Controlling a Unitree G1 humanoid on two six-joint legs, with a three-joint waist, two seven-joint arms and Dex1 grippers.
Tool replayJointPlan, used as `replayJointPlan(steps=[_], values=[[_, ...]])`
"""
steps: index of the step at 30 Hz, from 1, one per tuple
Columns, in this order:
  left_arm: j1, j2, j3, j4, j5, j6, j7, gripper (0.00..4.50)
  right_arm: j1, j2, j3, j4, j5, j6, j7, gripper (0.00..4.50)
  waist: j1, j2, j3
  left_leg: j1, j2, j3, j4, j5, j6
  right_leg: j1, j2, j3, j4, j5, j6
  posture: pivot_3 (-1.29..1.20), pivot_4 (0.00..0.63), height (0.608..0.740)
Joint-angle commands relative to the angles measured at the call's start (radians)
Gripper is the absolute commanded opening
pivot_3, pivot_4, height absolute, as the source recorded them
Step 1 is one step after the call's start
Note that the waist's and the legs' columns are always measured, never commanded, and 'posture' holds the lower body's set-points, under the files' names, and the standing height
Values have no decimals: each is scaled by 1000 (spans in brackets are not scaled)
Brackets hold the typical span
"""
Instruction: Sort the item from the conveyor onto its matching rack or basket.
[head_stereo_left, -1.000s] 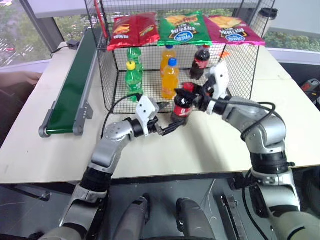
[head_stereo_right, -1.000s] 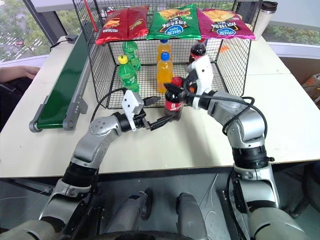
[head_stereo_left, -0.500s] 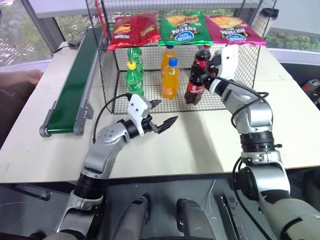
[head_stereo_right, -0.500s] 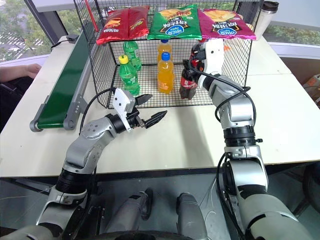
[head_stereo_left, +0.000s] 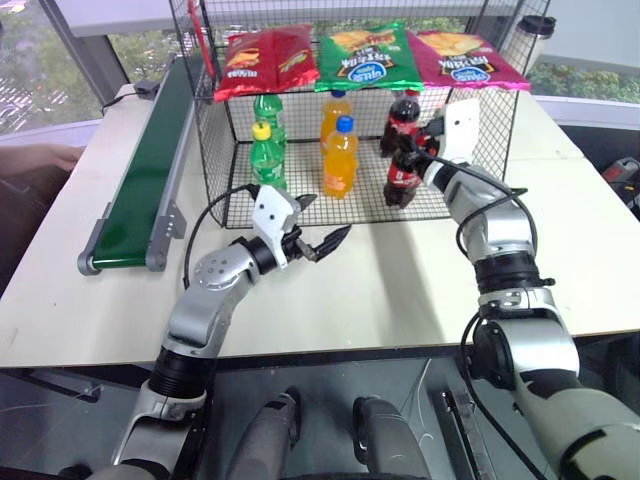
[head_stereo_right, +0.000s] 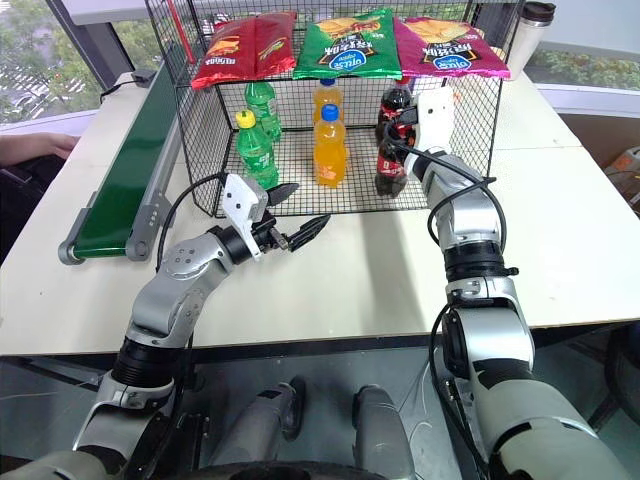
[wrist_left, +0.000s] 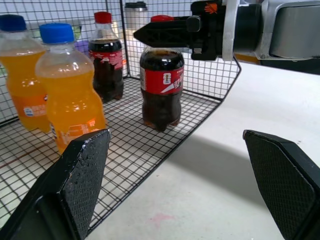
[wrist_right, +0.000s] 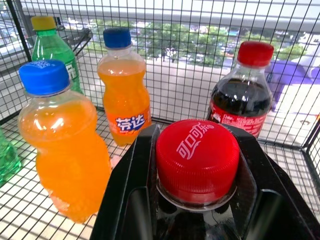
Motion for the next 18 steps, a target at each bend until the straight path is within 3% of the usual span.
replayJointPlan(steps=[1,10,16,17,18], values=[[-2,-4,11,-28,0,-24,5,4421,-74,-5,-30,20,-12,-76,-8,1193,0,0,0,0,0,0,0,0,0,0,0,0,0,0,0,0,150,738],[1,-11,1,-34,7,-24,10,4421,-97,-10,-30,126,-34,-146,9,1193,0,0,0,0,0,0,0,0,0,0,0,0,0,0,0,0,150,738],[10,-12,-1,-43,11,-19,10,4500,-98,-11,-36,132,-32,-147,29,4068,-1,0,0,0,0,0,0,0,0,0,0,0,1,0,0,0,150,738],[11,-12,-1,-44,12,-19,10,4500,-98,-12,-37,130,-35,-145,29,4454,-1,0,0,1,0,0,0,0,0,0,0,0,1,0,0,0,150,738],[12,-13,-1,-44,12,-19,10,4500,-98,-13,-38,129,-37,-147,26,4454,-1,0,0,1,0,0,0,0,0,0,0,1,1,0,0,0,150,738]])
